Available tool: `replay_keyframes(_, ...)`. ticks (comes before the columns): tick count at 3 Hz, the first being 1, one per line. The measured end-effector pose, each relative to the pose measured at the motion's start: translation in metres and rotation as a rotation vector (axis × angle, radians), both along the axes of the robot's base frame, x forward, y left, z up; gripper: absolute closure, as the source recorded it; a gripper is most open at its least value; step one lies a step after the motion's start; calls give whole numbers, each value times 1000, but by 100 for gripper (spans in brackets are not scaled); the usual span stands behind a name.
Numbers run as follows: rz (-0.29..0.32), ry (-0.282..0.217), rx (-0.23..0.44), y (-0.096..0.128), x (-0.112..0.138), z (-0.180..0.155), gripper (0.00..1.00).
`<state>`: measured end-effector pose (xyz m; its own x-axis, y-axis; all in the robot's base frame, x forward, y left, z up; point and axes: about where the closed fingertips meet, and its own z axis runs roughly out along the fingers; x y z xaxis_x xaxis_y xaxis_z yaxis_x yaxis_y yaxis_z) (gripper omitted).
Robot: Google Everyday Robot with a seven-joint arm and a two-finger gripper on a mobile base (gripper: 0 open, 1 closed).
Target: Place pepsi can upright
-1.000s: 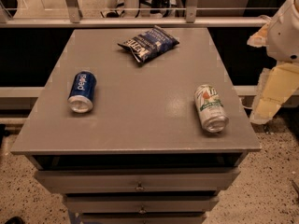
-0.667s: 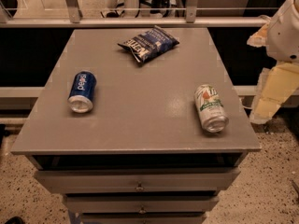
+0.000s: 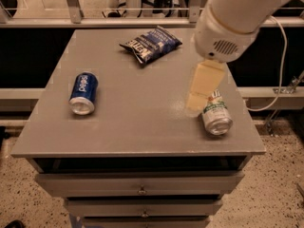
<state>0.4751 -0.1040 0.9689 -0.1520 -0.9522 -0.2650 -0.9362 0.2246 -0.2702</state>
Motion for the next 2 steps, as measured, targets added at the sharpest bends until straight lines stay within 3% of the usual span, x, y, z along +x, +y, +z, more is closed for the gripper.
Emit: replay_keyframes(2,-86,17,84,113,18,12,0)
